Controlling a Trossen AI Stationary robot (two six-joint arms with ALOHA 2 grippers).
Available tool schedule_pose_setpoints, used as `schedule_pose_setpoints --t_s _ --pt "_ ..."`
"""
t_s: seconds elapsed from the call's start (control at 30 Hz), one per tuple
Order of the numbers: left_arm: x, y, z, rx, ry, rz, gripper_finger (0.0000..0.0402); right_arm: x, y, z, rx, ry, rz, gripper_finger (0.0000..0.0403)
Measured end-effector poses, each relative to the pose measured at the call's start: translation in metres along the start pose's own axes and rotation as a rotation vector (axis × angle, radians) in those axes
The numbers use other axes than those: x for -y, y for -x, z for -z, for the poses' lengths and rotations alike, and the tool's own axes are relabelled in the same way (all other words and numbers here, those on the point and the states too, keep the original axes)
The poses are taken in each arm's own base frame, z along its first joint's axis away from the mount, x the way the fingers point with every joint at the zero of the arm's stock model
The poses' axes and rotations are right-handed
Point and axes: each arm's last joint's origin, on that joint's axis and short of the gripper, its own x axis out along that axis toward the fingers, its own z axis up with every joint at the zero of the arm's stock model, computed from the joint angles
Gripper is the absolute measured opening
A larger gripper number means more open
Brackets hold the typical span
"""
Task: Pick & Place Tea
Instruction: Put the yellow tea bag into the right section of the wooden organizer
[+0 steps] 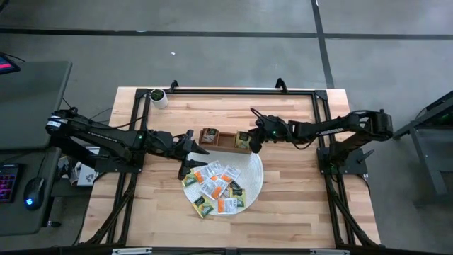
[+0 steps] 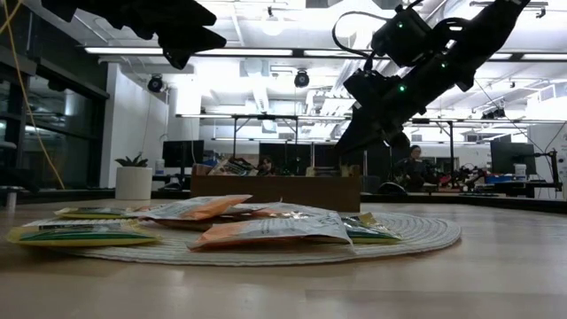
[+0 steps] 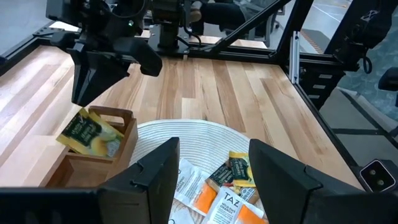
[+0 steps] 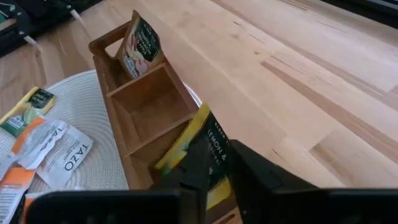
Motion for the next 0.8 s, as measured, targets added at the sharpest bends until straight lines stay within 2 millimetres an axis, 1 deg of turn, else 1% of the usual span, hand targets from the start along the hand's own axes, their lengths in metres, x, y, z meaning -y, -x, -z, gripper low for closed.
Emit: schedule_pose_setpoints --t_s 0.13,0.27,0.4,0.53,0.63,0.8 --pt "0.000 0.000 0.000 0.000 0.000 0.001 0.0192 0.000 0.001 -0.001 0.003 0.000 0.000 0.0102" --pt "0.000 0.000 0.000 -0.001 0.000 0.001 0.0192 -0.002 0.007 -0.007 0.040 -0.001 -0.018 0.0135" --pt "0.000 0.000 0.001 -0.008 -0.001 0.000 0.0192 -0.005 0.019 -0.016 0.092 0.000 -0.051 0.0153" --pt "0.000 0.000 0.002 -0.026 -0.001 0.004 0.0192 -0.010 0.034 -0.025 0.136 0.016 -0.111 0.0156" --pt "0.000 0.000 0.004 -0.045 0.005 0.018 0.0192 -0.023 0.046 -0.036 0.156 0.058 -0.160 0.0152" --pt "0.000 0.000 0.007 -0.075 0.019 0.025 0.0192 -0.057 0.062 -0.053 0.105 0.194 -0.195 0.0142"
